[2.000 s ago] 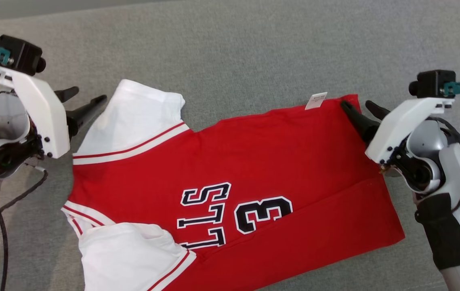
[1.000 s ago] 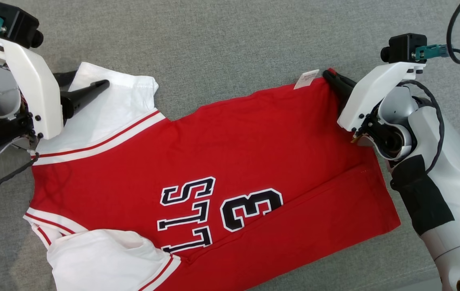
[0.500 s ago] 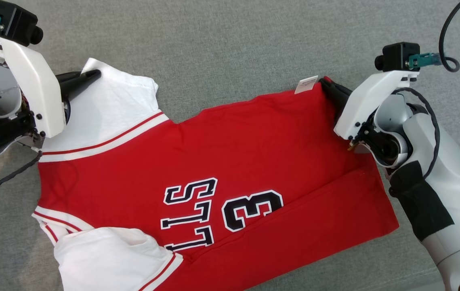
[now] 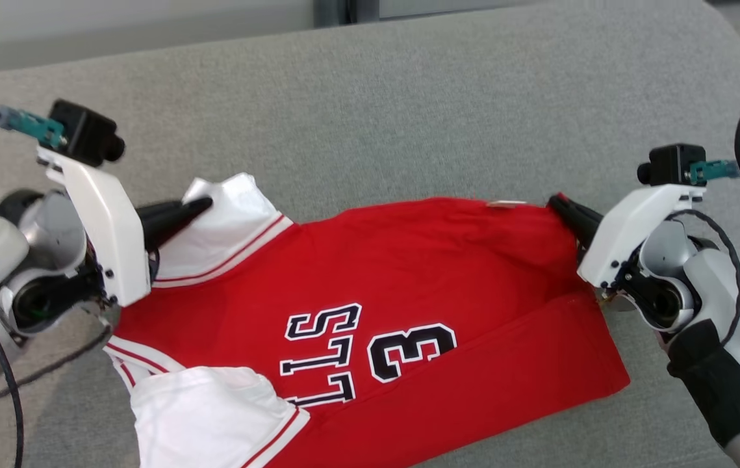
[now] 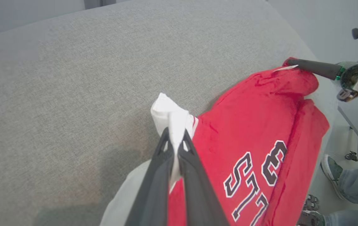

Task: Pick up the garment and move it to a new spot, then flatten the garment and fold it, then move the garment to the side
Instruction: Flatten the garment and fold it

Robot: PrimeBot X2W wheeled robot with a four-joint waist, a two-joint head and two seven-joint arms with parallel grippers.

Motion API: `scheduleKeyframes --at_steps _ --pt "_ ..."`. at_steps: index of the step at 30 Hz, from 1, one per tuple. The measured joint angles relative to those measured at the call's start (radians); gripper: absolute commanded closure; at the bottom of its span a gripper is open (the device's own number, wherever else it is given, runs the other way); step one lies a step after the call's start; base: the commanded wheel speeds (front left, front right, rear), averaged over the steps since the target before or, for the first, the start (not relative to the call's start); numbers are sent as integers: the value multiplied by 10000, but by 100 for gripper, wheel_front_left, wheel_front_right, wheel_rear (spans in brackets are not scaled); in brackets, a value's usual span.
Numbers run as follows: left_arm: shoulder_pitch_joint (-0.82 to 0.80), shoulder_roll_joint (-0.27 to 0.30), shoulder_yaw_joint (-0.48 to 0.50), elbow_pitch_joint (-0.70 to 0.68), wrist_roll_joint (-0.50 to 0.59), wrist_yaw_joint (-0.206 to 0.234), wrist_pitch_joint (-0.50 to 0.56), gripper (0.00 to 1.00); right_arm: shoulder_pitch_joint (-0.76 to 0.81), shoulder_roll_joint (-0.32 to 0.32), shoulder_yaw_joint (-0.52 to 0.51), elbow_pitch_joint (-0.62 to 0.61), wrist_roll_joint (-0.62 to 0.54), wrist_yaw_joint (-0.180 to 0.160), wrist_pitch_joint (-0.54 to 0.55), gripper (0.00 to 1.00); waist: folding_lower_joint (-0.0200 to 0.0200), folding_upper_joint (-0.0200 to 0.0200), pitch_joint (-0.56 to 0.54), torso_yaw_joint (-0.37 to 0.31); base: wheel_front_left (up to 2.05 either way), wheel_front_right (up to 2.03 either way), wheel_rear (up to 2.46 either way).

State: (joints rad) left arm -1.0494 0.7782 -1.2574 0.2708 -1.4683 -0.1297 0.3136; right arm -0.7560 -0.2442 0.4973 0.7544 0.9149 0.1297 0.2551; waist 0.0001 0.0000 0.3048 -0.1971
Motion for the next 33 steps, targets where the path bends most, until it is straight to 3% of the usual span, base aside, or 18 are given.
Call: scheduleKeyframes --at_steps 13,26,33 --pt "1616 224 -167 -961 -986 2 1011 100 1131 -1162 614 -368 750 0 -42 100 0 0 -1659 446 0 0 0" --pt "2153 245 -217 -1346 -1530 2 2257 100 1194 -1655 1348 -267 836 0 -800 100 0 0 -1714 778 0 0 0" --pt "2288 205 -219 -1302 -1783 2 2953 100 1096 -1693 1810 -33 1185 0 -671 100 0 0 -1751 815 0 0 0"
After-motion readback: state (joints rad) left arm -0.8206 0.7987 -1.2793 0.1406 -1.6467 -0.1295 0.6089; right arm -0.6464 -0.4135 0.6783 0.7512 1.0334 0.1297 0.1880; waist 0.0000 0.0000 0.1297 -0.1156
